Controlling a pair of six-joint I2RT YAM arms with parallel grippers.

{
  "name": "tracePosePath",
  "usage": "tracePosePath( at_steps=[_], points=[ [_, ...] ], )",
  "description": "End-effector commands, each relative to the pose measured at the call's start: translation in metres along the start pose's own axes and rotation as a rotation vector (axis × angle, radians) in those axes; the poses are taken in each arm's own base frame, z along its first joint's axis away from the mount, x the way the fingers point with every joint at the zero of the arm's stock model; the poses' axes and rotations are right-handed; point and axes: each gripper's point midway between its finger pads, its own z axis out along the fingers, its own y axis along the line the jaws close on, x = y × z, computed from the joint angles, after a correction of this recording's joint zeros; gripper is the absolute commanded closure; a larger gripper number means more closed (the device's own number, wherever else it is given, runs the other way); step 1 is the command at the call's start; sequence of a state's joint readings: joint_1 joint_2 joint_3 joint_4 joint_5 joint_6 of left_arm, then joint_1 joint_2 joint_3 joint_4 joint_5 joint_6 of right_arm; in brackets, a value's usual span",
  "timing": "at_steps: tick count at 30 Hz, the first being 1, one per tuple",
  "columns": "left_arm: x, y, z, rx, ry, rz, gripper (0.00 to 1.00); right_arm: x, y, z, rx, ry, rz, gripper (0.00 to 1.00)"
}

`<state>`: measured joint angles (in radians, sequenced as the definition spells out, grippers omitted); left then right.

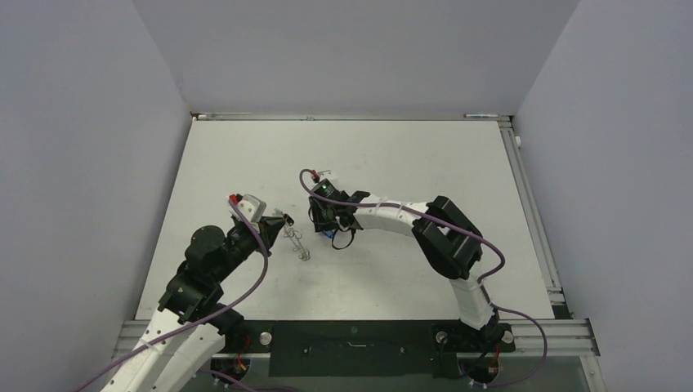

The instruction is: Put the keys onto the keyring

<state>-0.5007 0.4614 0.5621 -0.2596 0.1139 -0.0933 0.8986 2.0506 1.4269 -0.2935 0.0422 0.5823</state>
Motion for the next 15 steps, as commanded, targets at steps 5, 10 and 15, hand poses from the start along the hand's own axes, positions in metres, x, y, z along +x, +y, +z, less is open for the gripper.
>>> tracePosePath(
  at_steps=[5, 10, 15],
  points=[
    [-0.0391, -0.0062, -0.0042, 0.024, -0.110, 0.004, 1.00, -0.0122, 0.0133, 0.0019, -0.002, -0.033, 0.016, 0.69],
    [-0.0395, -0.0061, -0.0045, 0.023, -0.112, 0.004, 1.00, -0.0120, 0.0107, 0.0011, 0.009, -0.032, 0.007, 0.90],
    [-0.0395, -0.0064, -0.0045, 0.024, -0.111, 0.004, 1.00, -0.0124, 0.0082, -0.0056, 0.019, -0.021, -0.062, 0.95]
  ],
)
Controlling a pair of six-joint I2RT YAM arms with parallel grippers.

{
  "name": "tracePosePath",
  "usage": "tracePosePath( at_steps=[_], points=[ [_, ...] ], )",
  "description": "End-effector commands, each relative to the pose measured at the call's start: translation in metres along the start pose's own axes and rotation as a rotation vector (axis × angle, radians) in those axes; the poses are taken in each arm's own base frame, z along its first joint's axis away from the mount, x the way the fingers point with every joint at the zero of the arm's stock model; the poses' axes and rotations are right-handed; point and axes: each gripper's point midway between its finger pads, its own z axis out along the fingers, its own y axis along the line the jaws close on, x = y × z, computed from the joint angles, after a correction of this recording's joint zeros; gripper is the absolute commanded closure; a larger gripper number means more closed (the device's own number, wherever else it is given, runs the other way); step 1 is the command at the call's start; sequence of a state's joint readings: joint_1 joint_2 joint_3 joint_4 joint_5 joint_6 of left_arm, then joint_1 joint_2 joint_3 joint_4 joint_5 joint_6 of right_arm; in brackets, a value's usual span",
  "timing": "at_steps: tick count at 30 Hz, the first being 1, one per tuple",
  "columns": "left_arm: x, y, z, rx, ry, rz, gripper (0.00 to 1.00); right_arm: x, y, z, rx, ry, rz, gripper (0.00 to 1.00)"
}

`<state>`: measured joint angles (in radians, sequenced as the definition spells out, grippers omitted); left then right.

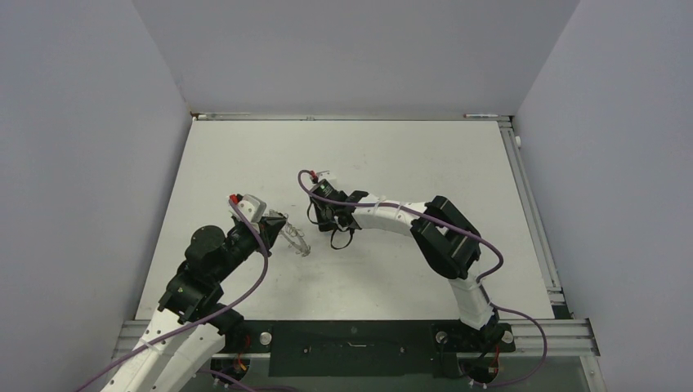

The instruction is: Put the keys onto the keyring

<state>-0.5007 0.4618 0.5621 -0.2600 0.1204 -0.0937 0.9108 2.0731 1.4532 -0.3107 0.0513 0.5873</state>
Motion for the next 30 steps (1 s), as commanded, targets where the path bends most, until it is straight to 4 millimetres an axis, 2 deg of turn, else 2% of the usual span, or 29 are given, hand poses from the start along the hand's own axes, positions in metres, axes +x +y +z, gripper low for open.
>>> tracePosePath(
  at_steps=[1, 12, 17, 18, 20, 22, 27, 30],
  points=[
    [-0.040, -0.005, -0.005, 0.018, -0.113, 0.005, 1.00, -0.014, 0.003, -0.013, 0.013, -0.027, -0.082, 0.95],
    [-0.039, -0.006, -0.004, 0.022, -0.110, 0.003, 1.00, 0.030, -0.030, -0.048, 0.023, 0.053, -0.303, 0.95],
    [-0.039, -0.007, -0.003, 0.026, -0.107, 0.001, 1.00, 0.037, -0.037, -0.060, 0.008, 0.035, -0.317, 0.95],
    [-0.039, -0.007, -0.003, 0.027, -0.107, 0.002, 1.00, 0.037, -0.038, -0.062, 0.007, 0.028, -0.313, 0.91],
    [-0.038, -0.007, -0.003, 0.027, -0.106, 0.001, 1.00, 0.038, -0.038, -0.066, -0.001, 0.021, -0.312, 0.72],
    [-0.038, -0.006, -0.002, 0.027, -0.102, 0.001, 1.00, 0.035, -0.038, -0.072, -0.006, -0.001, -0.305, 0.65],
    [-0.037, -0.007, -0.002, 0.027, -0.101, 0.001, 1.00, 0.019, -0.039, -0.093, -0.018, -0.087, -0.287, 0.60],
    [-0.037, -0.007, -0.002, 0.028, -0.100, -0.001, 1.00, 0.021, -0.044, -0.096, -0.005, -0.103, -0.282, 0.60]
  ],
)
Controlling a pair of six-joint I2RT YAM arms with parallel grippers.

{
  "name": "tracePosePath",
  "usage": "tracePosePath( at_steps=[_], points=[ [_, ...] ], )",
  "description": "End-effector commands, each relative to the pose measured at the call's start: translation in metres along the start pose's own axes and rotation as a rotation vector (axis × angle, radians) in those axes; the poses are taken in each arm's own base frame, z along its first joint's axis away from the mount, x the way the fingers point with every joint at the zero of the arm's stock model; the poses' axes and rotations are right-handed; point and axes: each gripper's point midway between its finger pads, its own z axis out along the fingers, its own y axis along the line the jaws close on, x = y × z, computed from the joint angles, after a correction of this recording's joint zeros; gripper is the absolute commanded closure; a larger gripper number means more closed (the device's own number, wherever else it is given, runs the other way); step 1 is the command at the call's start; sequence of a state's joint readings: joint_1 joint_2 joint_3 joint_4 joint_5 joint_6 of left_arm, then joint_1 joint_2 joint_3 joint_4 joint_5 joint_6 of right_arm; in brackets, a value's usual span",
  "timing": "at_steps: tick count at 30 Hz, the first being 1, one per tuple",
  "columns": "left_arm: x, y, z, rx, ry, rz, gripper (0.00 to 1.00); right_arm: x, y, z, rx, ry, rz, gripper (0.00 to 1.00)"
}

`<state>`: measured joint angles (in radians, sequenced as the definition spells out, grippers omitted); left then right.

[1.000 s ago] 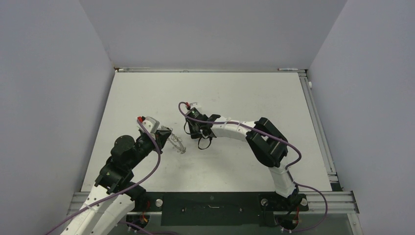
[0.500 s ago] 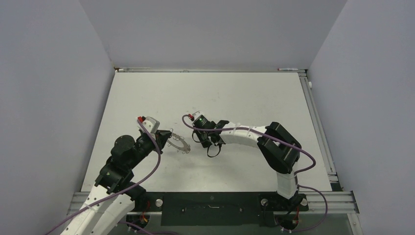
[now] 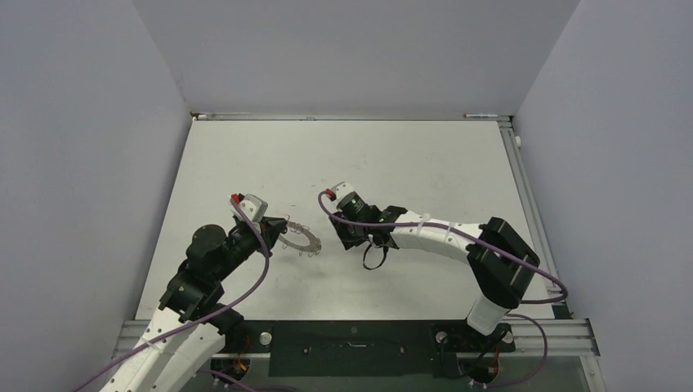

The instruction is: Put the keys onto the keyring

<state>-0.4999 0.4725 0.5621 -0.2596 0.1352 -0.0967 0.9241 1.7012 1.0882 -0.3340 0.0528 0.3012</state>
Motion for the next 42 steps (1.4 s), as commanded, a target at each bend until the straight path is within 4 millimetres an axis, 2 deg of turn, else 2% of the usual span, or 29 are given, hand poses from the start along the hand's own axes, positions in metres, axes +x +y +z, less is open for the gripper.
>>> tracePosePath(
  at_steps=[1, 5, 10, 15, 24, 30, 42],
  points=[
    [-0.039, -0.005, -0.004, 0.016, -0.111, 0.005, 1.00, -0.021, -0.005, -0.014, 0.018, -0.114, 0.023, 0.60],
    [-0.040, -0.005, -0.004, 0.016, -0.112, 0.005, 1.00, -0.004, -0.007, -0.007, 0.025, -0.112, 0.047, 0.61],
    [-0.039, -0.006, -0.004, 0.022, -0.110, 0.003, 1.00, 0.005, -0.010, -0.001, 0.026, -0.152, 0.039, 0.64],
    [-0.038, -0.006, -0.003, 0.020, -0.108, 0.003, 1.00, 0.010, -0.003, 0.007, -0.010, -0.167, 0.017, 0.67],
    [-0.038, -0.006, -0.003, 0.023, -0.105, 0.002, 1.00, 0.008, 0.001, 0.018, -0.023, -0.185, -0.005, 0.69],
    [-0.036, -0.007, -0.002, 0.026, -0.098, 0.000, 1.00, 0.010, -0.003, 0.026, 0.004, -0.166, -0.024, 0.75],
    [-0.037, -0.007, -0.001, 0.028, -0.097, 0.000, 1.00, 0.016, -0.011, 0.033, 0.038, -0.144, -0.034, 0.77]
  ],
)
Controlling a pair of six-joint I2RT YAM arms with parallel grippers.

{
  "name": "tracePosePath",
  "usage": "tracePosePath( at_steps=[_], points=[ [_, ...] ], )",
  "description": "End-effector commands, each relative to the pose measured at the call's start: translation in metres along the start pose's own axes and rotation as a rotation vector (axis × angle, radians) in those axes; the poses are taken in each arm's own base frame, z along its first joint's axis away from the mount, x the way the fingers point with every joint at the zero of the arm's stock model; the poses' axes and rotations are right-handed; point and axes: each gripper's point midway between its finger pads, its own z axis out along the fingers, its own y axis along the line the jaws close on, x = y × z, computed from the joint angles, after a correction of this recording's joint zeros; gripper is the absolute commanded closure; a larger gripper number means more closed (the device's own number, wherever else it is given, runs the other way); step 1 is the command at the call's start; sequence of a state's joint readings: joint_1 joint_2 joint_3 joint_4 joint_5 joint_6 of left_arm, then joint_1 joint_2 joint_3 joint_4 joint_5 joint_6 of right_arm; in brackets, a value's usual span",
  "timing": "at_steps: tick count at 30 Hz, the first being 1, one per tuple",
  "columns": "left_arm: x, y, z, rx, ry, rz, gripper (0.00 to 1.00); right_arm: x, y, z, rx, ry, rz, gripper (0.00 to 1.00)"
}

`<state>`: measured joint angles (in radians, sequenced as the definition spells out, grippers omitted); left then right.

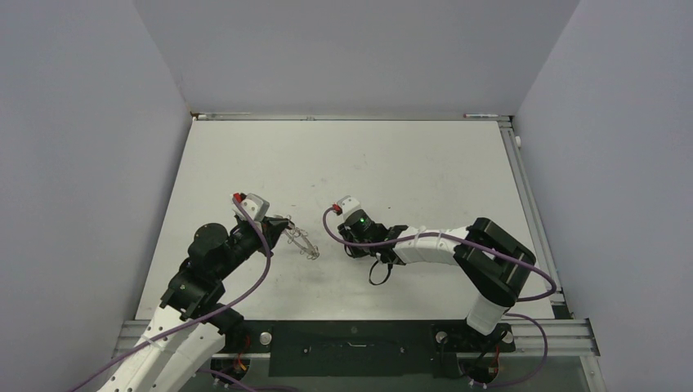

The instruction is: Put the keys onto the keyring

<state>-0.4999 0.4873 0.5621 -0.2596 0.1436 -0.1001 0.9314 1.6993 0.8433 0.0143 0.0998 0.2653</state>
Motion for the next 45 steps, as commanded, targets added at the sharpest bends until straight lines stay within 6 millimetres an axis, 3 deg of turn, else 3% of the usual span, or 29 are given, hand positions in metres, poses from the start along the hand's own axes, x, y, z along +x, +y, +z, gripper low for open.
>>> tracePosePath(
  at_steps=[1, 14, 18, 25, 45],
  points=[
    [-0.039, -0.006, -0.004, 0.021, -0.111, 0.006, 1.00, -0.011, -0.001, 0.006, 0.022, -0.032, -0.012, 0.78],
    [-0.040, -0.006, -0.005, 0.019, -0.113, 0.006, 1.00, -0.009, -0.006, 0.011, 0.040, -0.022, -0.019, 0.81],
    [-0.040, -0.006, -0.005, 0.020, -0.113, 0.006, 1.00, -0.008, -0.007, 0.011, 0.047, -0.020, -0.022, 0.94],
    [-0.040, -0.006, -0.005, 0.019, -0.115, 0.007, 1.00, -0.014, -0.008, 0.009, 0.053, -0.044, -0.033, 0.95],
    [-0.040, -0.006, -0.005, 0.020, -0.115, 0.008, 1.00, -0.058, 0.002, -0.058, -0.044, -0.190, -0.151, 0.95]
  ],
)
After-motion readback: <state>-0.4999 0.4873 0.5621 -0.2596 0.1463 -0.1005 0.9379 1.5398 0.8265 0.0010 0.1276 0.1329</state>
